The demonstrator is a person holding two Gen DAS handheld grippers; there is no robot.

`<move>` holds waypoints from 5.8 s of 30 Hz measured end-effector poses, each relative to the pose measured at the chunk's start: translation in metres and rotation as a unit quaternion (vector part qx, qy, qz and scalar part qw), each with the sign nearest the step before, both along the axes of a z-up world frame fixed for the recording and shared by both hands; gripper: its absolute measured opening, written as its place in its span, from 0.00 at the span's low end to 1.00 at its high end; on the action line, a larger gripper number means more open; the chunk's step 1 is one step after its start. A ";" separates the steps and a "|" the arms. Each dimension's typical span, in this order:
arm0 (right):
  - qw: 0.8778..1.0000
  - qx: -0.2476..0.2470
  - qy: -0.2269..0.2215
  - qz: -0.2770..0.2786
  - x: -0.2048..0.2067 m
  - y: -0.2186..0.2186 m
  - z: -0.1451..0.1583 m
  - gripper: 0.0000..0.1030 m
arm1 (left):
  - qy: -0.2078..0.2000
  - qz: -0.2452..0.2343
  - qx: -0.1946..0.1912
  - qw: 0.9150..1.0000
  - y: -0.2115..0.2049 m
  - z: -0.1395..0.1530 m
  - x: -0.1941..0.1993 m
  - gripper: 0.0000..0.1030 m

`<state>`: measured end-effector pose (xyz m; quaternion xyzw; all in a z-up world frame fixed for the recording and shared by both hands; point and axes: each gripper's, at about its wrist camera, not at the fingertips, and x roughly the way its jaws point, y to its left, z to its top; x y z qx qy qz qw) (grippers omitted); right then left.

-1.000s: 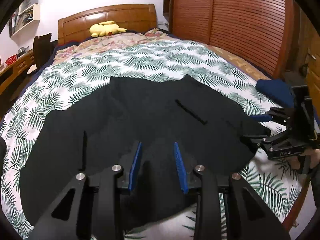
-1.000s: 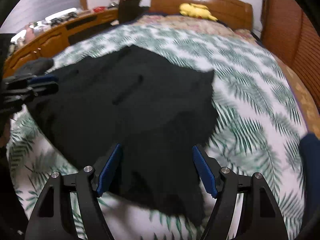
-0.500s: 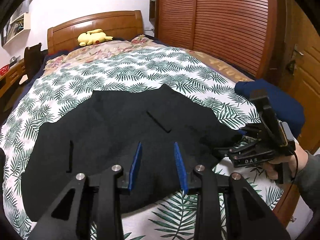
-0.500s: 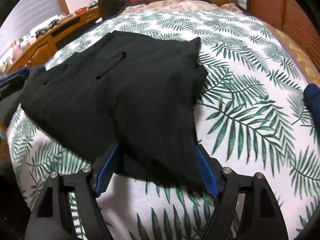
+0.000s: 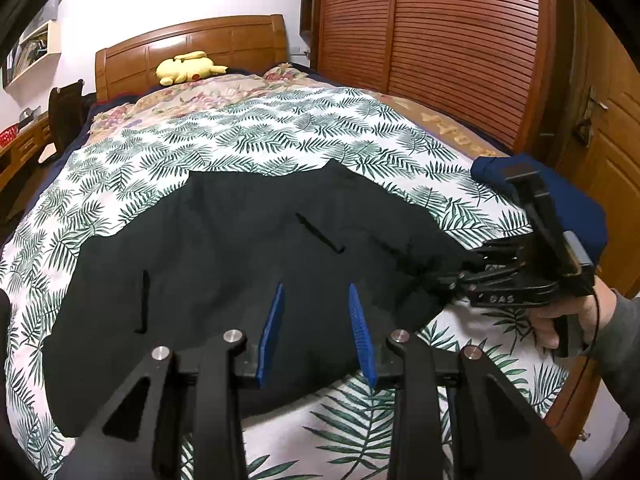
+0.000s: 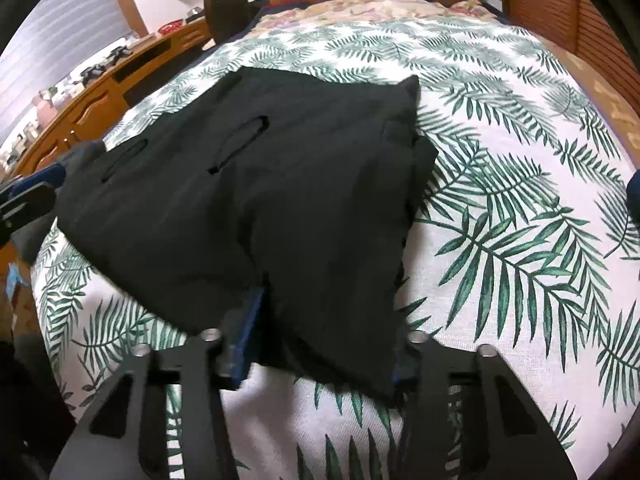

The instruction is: Fold large clothes

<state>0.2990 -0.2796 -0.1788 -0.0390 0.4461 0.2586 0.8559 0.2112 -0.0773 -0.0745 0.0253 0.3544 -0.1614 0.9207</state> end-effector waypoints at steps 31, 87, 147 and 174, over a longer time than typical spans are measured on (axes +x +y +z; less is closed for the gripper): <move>0.988 -0.073 -0.128 -0.049 -0.049 -0.020 0.083 0.10 | -0.002 0.029 -0.031 0.999 0.067 0.004 -0.012 0.31; 0.985 -0.045 -0.152 0.064 -0.070 0.163 0.107 0.54 | -0.050 0.090 -0.092 0.990 0.170 0.028 -0.043 0.31; 0.987 -0.010 -0.094 0.132 -0.074 0.191 0.071 0.36 | -0.035 0.135 -0.024 0.990 0.178 0.001 -0.103 0.03; 0.992 -0.012 -0.080 0.093 -0.123 0.111 0.088 0.44 | -0.004 0.153 0.025 0.988 0.153 0.051 -0.163 0.19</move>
